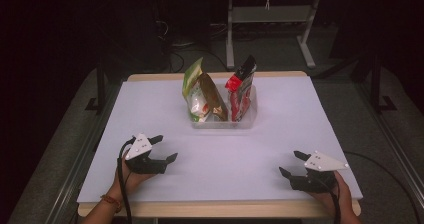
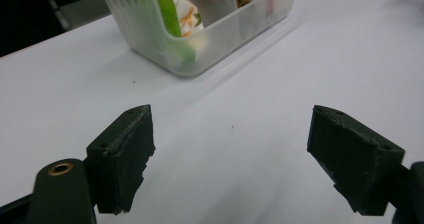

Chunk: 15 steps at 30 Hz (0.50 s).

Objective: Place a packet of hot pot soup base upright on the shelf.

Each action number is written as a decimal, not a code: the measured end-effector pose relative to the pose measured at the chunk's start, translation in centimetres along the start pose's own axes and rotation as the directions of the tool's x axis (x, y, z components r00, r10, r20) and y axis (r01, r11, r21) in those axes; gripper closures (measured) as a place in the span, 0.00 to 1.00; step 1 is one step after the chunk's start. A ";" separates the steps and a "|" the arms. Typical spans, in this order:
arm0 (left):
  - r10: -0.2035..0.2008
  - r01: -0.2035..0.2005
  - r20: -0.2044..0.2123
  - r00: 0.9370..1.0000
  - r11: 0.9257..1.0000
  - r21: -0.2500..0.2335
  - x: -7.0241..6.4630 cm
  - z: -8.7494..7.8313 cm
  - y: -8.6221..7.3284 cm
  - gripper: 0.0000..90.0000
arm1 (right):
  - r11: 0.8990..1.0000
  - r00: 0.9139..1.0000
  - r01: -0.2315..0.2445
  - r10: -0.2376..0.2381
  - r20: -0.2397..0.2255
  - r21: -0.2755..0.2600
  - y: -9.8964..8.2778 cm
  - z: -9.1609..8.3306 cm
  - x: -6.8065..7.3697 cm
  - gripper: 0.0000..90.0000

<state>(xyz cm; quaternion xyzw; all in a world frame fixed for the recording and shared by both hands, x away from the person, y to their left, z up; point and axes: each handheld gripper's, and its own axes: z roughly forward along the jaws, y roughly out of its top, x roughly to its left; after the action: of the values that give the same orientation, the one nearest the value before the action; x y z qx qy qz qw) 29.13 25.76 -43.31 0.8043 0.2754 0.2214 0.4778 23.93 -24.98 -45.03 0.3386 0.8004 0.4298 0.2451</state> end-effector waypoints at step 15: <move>-0.007 0.009 -0.043 0.999 0.999 0.042 0.8 -3.4 -2.7 0.20 | 1.000 1.000 0.004 -0.004 -0.004 0.003 0.1 0.1 0.0 0.29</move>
<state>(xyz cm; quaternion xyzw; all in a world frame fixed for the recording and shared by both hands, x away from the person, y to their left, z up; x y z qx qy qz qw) 27.02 29.54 -44.09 0.8082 0.2933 0.2308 0.4555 24.06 -24.88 -44.99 0.3366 0.8021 0.4289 0.2437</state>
